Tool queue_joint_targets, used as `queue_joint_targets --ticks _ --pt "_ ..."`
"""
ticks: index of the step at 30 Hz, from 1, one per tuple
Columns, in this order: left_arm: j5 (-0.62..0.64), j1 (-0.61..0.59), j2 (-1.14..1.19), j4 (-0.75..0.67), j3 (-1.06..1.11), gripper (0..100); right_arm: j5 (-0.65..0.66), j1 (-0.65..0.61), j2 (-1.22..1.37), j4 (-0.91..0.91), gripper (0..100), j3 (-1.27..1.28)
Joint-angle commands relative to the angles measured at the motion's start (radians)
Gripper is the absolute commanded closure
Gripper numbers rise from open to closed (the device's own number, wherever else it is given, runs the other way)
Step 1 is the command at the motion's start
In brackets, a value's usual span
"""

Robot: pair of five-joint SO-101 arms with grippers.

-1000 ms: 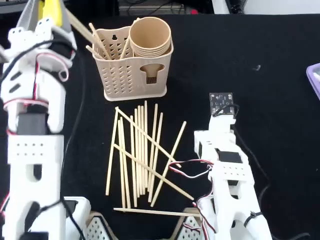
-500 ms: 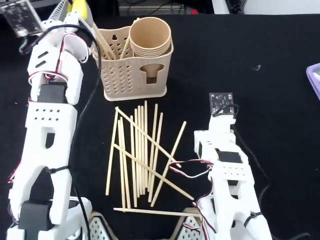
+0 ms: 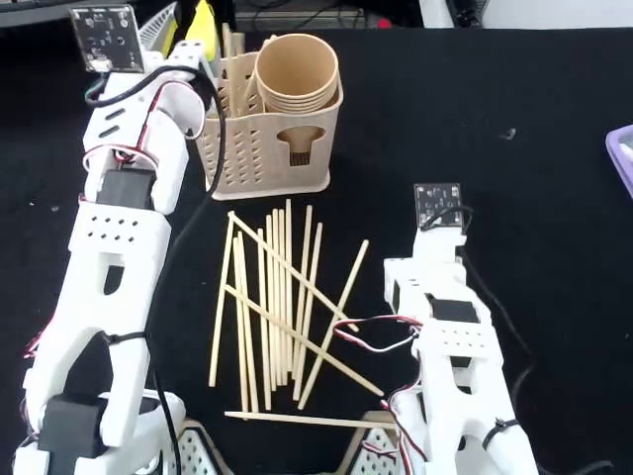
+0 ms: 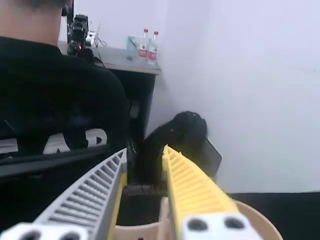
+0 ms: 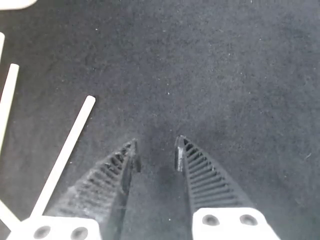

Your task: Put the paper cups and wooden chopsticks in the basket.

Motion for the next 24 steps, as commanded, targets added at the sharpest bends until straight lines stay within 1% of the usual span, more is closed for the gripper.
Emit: queue_joint_targets --ticks 1,4,9,11,13,15,16,18,20,24 --pt "-0.006 -0.036 -0.115 0.092 -0.111 88 0.002 -0.012 -0.028 -0.025 87.1 -0.007" --pt "-0.006 -0.041 -0.235 0.322 -0.139 88 0.002 -0.012 -0.028 -0.025 87.1 -0.007" --pt "-0.008 -0.021 -0.453 0.844 -0.133 87 0.0 -0.012 -0.028 -0.025 87.1 -0.007" --pt "-0.015 0.018 -0.493 1.007 -0.111 87 0.0 -0.012 -0.028 -0.025 87.1 -0.007" --pt "-0.071 0.087 -0.505 1.137 -0.054 87 -0.002 -0.012 -0.028 -0.025 87.1 -0.007" --pt "-0.13 0.162 -0.502 1.237 0.033 87 -0.002 -0.012 -0.028 -0.025 87.1 -0.007" --pt "-0.146 0.186 -0.496 1.258 0.09 87 -0.002 -0.012 -0.028 -0.025 87.1 -0.007" --pt "-0.153 0.199 -0.477 1.247 0.219 87 -0.002 -0.012 -0.028 -0.025 87.1 -0.005" --pt "-0.153 0.196 -0.456 1.194 0.337 87 0.0 -0.012 -0.028 -0.025 87.1 -0.005" --pt "-0.132 0.196 -0.399 1.076 0.542 80 0.0 -0.012 -0.028 -0.023 87.1 -0.005"
